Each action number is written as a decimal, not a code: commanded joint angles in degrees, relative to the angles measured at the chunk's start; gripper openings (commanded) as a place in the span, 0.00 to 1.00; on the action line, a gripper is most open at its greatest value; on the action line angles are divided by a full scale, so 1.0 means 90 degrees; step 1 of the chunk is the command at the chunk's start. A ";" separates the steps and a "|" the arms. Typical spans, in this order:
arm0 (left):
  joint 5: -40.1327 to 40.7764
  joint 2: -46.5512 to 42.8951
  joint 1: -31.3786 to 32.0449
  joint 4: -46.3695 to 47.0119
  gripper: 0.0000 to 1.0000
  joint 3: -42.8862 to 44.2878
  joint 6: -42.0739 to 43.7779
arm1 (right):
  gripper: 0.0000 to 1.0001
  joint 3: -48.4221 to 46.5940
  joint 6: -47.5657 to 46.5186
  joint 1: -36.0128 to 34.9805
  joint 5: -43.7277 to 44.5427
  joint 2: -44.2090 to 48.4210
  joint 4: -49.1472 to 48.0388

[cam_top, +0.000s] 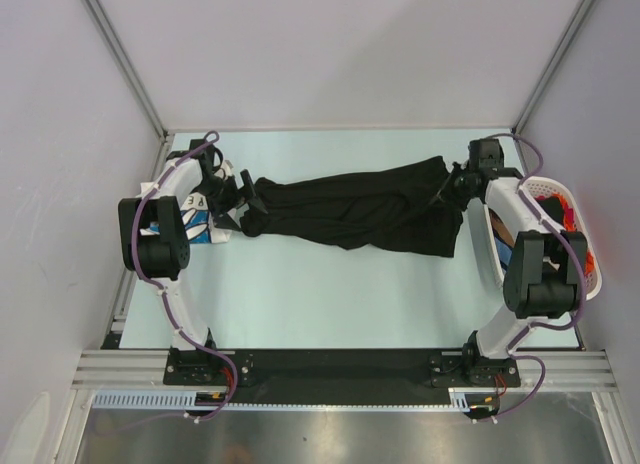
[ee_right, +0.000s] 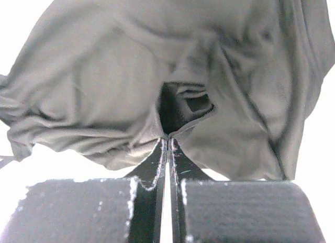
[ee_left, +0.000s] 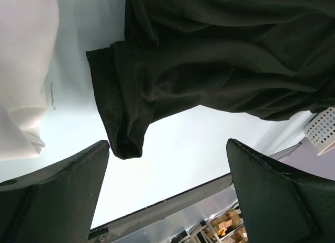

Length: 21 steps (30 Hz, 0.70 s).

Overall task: Fold and stack the t-shirts
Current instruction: Fold the tshirt

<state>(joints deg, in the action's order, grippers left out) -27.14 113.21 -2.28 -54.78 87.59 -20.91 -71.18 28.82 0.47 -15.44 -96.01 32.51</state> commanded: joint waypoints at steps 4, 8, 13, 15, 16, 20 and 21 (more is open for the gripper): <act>-0.0071 -0.0342 0.0000 0.0013 1.00 0.0063 0.0077 | 0.00 -0.0801 -0.0008 -0.0033 0.0222 -0.0435 -0.0917; -0.0061 -0.0362 0.0010 -0.0016 1.00 0.0063 0.0126 | 0.00 -0.1367 -0.0038 -0.0208 0.0192 -0.1118 -0.1141; -0.0012 -0.0411 0.0010 -0.0065 1.00 0.0053 0.0145 | 0.00 -0.2139 -0.0058 -0.0228 0.0260 -0.1987 -0.1249; 0.0007 -0.0411 0.0000 -0.0075 1.00 0.0043 0.0145 | 0.00 -0.2529 -0.0019 -0.0248 0.0338 -0.2232 -0.1230; 0.0017 -0.0411 0.0010 -0.0075 0.99 0.0033 0.0136 | 0.00 -0.2657 0.0001 -0.0257 0.0377 -0.2339 -0.1259; -0.0012 -0.0401 0.0000 -0.0065 1.00 0.0043 0.0135 | 0.07 -0.3446 -0.0037 -0.0286 0.0466 -0.3022 -0.1055; -0.0041 -0.0382 0.0000 -0.0075 1.00 0.0053 0.0145 | 0.34 -0.3575 -0.0057 -0.0296 0.0475 -0.3092 -0.0754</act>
<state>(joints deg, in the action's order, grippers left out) -27.16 112.81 -2.28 -54.87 87.59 -20.86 -95.98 28.84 -1.83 -13.23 -120.53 24.08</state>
